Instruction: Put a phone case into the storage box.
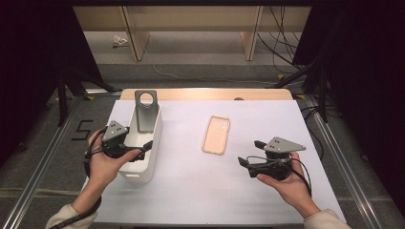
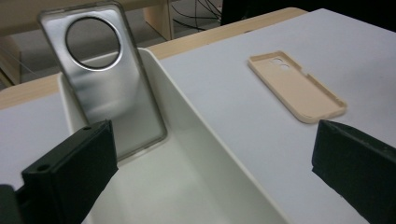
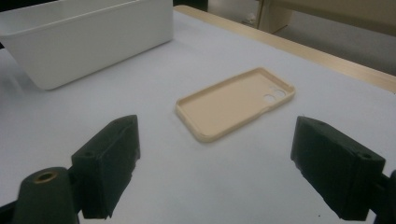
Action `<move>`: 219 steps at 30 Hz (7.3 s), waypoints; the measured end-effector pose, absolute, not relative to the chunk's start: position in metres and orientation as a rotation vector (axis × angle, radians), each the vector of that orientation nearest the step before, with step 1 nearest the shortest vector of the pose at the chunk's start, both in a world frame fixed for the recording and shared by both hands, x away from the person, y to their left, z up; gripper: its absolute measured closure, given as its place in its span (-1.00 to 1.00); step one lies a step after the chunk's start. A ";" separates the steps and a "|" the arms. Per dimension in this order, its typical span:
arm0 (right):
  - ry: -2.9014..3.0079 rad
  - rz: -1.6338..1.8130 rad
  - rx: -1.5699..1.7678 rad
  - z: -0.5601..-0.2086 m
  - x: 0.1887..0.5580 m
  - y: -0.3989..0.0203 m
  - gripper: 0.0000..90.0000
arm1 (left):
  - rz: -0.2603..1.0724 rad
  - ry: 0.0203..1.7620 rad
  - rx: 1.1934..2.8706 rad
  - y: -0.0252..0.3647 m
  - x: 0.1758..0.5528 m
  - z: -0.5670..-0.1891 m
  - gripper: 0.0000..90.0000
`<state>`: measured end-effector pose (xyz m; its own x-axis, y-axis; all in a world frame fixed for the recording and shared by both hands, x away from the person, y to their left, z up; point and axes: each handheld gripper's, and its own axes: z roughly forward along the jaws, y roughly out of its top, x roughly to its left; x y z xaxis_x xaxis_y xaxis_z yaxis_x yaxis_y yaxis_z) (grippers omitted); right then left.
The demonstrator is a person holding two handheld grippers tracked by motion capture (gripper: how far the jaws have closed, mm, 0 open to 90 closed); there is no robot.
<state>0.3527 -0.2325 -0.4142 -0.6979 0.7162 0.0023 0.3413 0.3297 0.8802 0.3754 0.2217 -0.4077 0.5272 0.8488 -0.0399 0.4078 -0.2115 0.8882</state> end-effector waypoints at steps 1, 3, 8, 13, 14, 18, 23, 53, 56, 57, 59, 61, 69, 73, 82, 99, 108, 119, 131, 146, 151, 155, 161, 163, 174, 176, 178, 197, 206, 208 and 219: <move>2.213 1.324 0.938 -0.414 0.353 -0.232 -0.63 | 0.586 1.036 1.825 0.221 0.374 -0.408 -1.00; 2.215 1.324 0.937 -0.415 0.354 -0.232 -0.63 | 0.583 1.036 1.818 0.219 0.371 -0.408 -1.00; 2.218 1.332 0.940 -0.416 0.356 -0.230 -0.63 | 0.573 1.034 1.812 0.217 0.366 -0.408 -1.00; 2.220 1.334 0.947 -0.417 0.357 -0.230 -0.63 | 0.573 1.031 1.822 0.216 0.365 -0.409 -1.00; 2.219 1.334 0.947 -0.417 0.357 -0.230 -0.63 | 0.573 1.030 1.822 0.216 0.365 -0.409 -1.00; 2.212 1.339 0.948 -0.417 0.358 -0.231 -0.63 | 0.575 1.027 1.826 0.216 0.365 -0.409 -1.00; 2.214 1.341 0.949 -0.417 0.358 -0.231 -0.63 | 0.578 1.024 1.827 0.216 0.365 -0.409 -0.99; 2.437 1.104 0.810 -0.426 0.404 -0.169 1.00 | 0.595 1.033 1.814 0.219 0.366 -0.408 -0.97; 2.462 1.074 0.858 -0.433 0.418 -0.160 1.00 | 0.599 1.033 1.815 0.220 0.366 -0.408 -0.97; 2.475 1.061 0.872 -0.435 0.422 -0.158 1.00 | 0.602 1.035 1.814 0.221 0.366 -0.408 -0.97; 2.484 1.042 0.886 -0.439 0.430 -0.154 1.00 | 0.602 1.038 1.811 0.221 0.366 -0.409 -0.97; 2.507 1.025 0.920 -0.443 0.437 -0.151 1.00 | 0.600 1.036 1.812 0.221 0.366 -0.409 -0.97; 2.566 0.925 0.992 -0.458 0.456 -0.145 1.00 | 0.597 1.029 1.818 0.219 0.365 -0.409 -0.97; 2.583 0.888 1.002 -0.463 0.460 -0.144 1.00 | 0.596 1.027 1.821 0.219 0.365 -0.409 -0.97; 2.626 0.812 1.007 -0.469 0.462 -0.143 1.00 | 0.593 1.028 1.822 0.218 0.365 -0.410 -0.96; 2.641 0.752 1.012 -0.466 0.463 -0.151 1.00 | 0.591 1.022 1.824 0.217 0.364 -0.409 -0.96; 2.642 0.736 1.016 -0.466 0.464 -0.154 1.00 | 0.591 1.018 1.825 0.216 0.364 -0.409 -0.96; 2.643 0.756 0.965 -0.466 0.462 -0.155 0.73 | 0.589 1.019 1.823 0.216 0.364 -0.409 -0.96; 2.659 0.767 0.728 -0.450 0.459 -0.152 -0.14 | 0.585 1.016 1.822 0.217 0.364 -0.408 -0.96; 2.733 0.544 0.589 -0.444 0.465 -0.145 -0.43 | 0.581 1.010 1.820 0.215 0.364 -0.408 -0.95; 2.757 0.483 0.552 -0.447 0.466 -0.139 -0.41 | 0.579 1.011 1.817 0.215 0.364 -0.408 -0.95; 2.770 0.440 0.513 -0.449 0.468 -0.134 -0.39 | 0.578 1.011 1.818 0.215 0.364 -0.408 -0.95; 2.787 0.362 0.446 -0.450 0.470 -0.126 -0.36 | 0.578 1.008 1.820 0.215 0.364 -0.408 -0.95; 2.794 0.337 0.436 -0.452 0.470 -0.123 -0.35 | 0.578 1.010 1.820 0.215 0.364 -0.408 -0.95; 2.804 0.242 0.372 -0.457 0.474 -0.115 -0.34 | 0.574 1.009 1.822 0.214 0.364 -0.409 -0.95; 2.803 0.226 0.351 -0.457 0.475 -0.114 -0.33 | 0.574 1.007 1.824 0.213 0.364 -0.409 -0.95; 2.803 0.216 0.343 -0.456 0.475 -0.112 -0.33 | 0.570 1.007 1.825 0.213 0.364 -0.409 -0.95; 2.811 0.102 0.210 -0.456 0.475 -0.098 -0.25 | 0.565 1.006 1.831 0.212 0.364 -0.411 -0.95; 2.812 0.107 0.202 -0.456 0.476 -0.097 -0.25 | 0.565 1.006 1.832 0.212 0.364 -0.411 -0.95; 2.817 0.106 0.202 -0.455 0.476 -0.096 -0.25 | 0.564 1.006 1.833 0.212 0.364 -0.411 -0.95; 2.858 0.098 0.177 -0.455 0.477 -0.094 0.09 | 0.563 1.004 1.836 0.212 0.364 -0.412 -0.95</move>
